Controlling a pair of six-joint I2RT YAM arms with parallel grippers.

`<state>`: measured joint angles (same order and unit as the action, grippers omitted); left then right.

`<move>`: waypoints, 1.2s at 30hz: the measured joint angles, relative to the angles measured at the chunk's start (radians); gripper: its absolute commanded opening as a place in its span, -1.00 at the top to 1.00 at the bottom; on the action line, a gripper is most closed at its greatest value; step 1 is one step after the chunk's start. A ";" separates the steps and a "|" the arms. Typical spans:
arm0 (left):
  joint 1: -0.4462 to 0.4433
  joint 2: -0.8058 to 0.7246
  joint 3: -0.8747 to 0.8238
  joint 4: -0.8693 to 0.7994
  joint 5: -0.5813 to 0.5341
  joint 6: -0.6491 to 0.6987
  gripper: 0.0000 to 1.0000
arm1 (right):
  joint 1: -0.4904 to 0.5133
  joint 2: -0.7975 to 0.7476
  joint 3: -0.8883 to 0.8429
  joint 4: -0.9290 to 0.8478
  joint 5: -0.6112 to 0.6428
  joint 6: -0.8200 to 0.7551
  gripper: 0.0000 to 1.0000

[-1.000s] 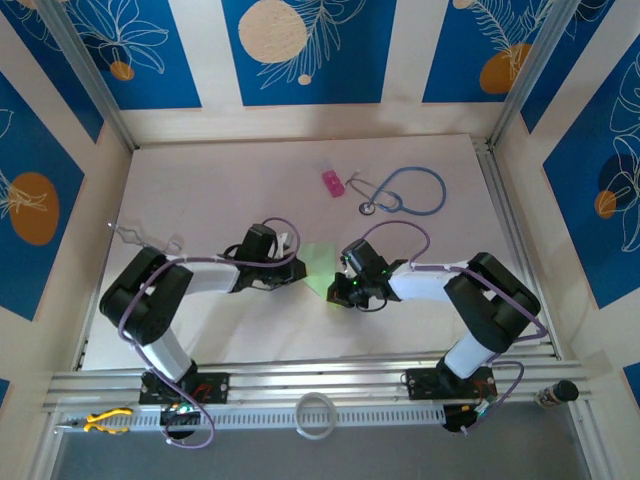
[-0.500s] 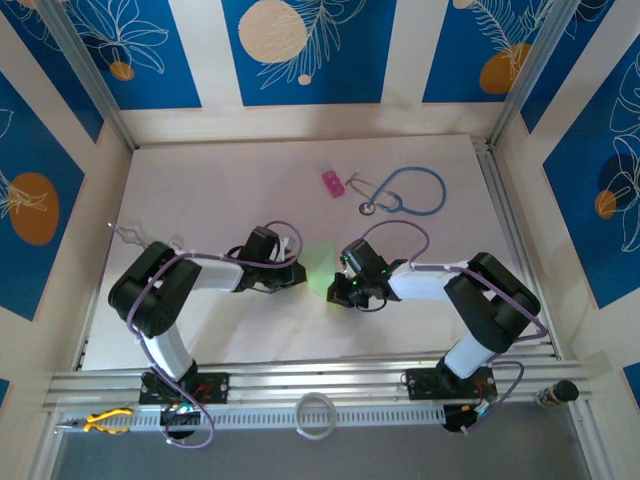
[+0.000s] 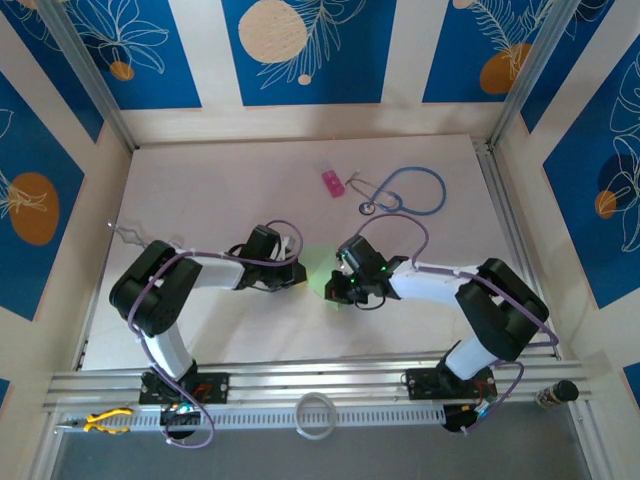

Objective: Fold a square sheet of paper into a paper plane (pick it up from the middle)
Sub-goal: Third fold the triangle at the center of the table.

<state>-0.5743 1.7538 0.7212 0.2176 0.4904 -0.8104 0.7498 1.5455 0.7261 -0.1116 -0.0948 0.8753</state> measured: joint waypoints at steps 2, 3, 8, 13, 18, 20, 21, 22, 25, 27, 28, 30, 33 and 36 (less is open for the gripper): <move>0.000 0.000 0.000 0.000 0.000 -0.002 0.99 | 0.000 0.022 0.028 0.014 -0.014 -0.008 0.81; 0.000 0.000 0.000 0.000 0.000 -0.002 0.99 | 0.000 0.039 0.043 0.020 -0.020 -0.011 0.79; 0.000 0.000 0.000 0.000 0.000 -0.002 1.00 | 0.000 0.135 0.099 0.049 -0.037 -0.029 0.74; 0.000 0.000 0.000 0.000 0.000 -0.002 1.00 | -0.004 0.175 0.075 0.074 -0.045 -0.029 0.75; 0.000 0.000 0.000 0.000 0.000 -0.002 1.00 | -0.010 0.146 0.004 0.164 -0.063 -0.014 0.75; 0.000 0.000 0.000 -0.001 0.000 -0.002 1.00 | -0.010 0.120 -0.033 0.183 -0.066 -0.004 0.75; 0.000 0.000 0.001 -0.002 -0.001 -0.002 1.00 | -0.010 0.104 -0.052 0.188 -0.067 0.002 0.75; 0.000 0.000 0.001 -0.002 -0.001 -0.002 1.00 | -0.010 0.090 -0.066 0.188 -0.067 0.008 0.75; 0.000 0.000 0.002 -0.004 -0.001 -0.002 1.00 | -0.011 0.047 -0.101 0.174 -0.070 0.021 0.74; 0.000 0.000 0.002 -0.005 -0.001 -0.002 1.00 | -0.014 0.026 -0.107 0.152 -0.071 0.025 0.75; 0.000 0.000 0.003 -0.006 -0.001 -0.002 1.00 | -0.017 0.015 -0.107 0.148 -0.072 0.026 0.76; 0.000 0.000 0.005 -0.011 -0.001 -0.002 1.00 | -0.023 -0.007 -0.105 0.146 -0.080 0.028 0.78; 0.000 0.000 0.008 -0.016 -0.001 -0.002 1.00 | -0.035 -0.012 -0.085 0.145 -0.098 0.027 0.81; 0.000 0.000 0.008 -0.017 -0.001 -0.002 1.00 | -0.048 0.018 -0.043 0.151 -0.116 0.026 0.80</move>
<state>-0.5743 1.7538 0.7288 0.2008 0.4896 -0.8124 0.7021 1.5635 0.6827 0.0399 -0.2108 0.9016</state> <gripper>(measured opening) 0.063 0.097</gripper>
